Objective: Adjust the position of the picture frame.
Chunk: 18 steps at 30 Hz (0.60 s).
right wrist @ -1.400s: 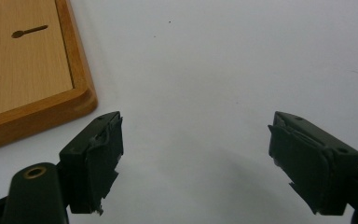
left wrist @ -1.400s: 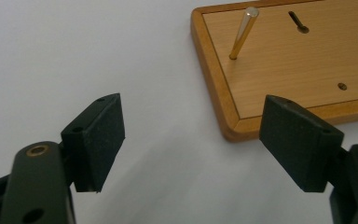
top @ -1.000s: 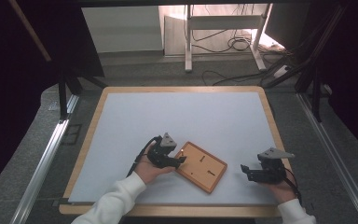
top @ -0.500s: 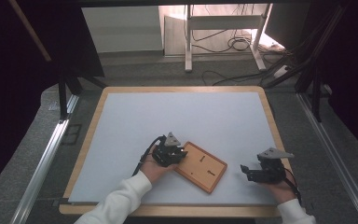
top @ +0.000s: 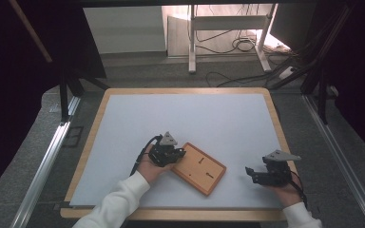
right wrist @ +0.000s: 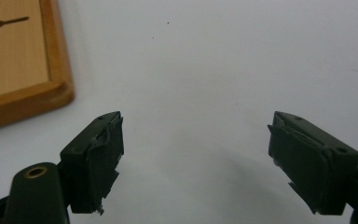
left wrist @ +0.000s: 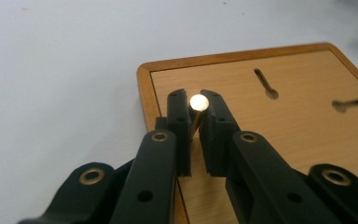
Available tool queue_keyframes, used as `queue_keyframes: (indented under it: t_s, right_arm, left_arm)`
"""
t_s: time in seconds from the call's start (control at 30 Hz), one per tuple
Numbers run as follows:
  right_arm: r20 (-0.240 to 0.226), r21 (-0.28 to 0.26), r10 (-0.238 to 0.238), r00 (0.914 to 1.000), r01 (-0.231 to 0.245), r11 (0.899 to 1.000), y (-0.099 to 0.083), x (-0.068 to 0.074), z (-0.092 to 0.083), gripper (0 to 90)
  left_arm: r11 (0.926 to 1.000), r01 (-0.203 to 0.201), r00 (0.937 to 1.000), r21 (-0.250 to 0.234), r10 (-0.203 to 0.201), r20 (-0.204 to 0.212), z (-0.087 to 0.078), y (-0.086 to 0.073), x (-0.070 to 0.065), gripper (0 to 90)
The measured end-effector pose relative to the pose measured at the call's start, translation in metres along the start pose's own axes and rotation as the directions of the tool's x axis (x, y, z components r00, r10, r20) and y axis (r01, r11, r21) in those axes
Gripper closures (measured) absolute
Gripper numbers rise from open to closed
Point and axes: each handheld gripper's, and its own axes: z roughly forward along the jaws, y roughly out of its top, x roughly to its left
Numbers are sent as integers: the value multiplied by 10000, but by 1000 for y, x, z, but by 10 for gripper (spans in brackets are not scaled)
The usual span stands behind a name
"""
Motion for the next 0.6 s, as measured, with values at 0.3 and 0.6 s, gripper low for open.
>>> queue_keyframes:
  t_s: [0.3,0.6]
  right_arm:
    - [-57,58,8,10000,-7,10000,0,2,1,184]
    - [-134,88,-40,9999,41,10000,0,3,3,184]
  left_arm:
    - [9989,457,9982,-111,-461,-375,-13,-9,23,834]
    - [9966,820,9956,-77,-822,-457,-4,-11,33,841]
